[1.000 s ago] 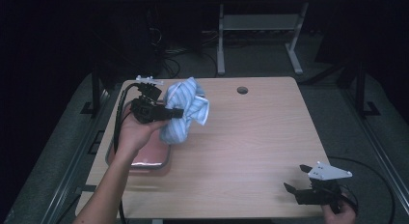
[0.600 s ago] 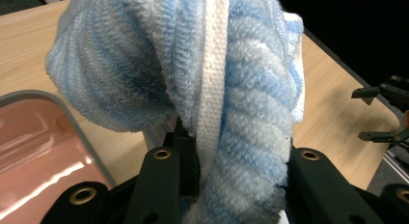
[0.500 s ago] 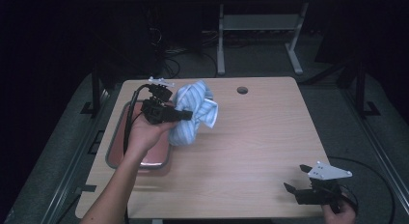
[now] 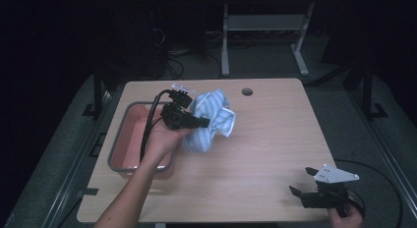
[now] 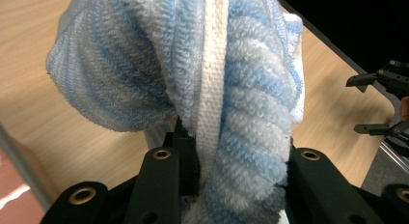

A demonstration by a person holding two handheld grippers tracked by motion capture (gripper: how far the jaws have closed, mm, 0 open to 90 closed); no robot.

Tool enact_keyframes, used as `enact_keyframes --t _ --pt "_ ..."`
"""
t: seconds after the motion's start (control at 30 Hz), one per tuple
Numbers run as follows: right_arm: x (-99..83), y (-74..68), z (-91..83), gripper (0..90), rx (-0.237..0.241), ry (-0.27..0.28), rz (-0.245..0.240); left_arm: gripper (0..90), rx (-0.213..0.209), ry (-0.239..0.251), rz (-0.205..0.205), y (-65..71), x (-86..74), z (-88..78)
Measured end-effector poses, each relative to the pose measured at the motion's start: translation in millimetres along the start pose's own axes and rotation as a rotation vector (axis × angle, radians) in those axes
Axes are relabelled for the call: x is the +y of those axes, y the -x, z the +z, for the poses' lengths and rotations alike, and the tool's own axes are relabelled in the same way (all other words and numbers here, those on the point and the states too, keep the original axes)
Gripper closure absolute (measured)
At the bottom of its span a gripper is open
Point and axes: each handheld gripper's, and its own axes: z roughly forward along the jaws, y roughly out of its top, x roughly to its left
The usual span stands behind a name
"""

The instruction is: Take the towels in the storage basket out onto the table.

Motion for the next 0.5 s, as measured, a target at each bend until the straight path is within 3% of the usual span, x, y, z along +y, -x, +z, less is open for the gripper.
enact_keyframes --t 0.5 --pt "0.0 0.0 -0.2 13.8 0.001 0.0 -0.002 67.2 -0.022 -0.037 0.001 6.2 -1.8 33.0"
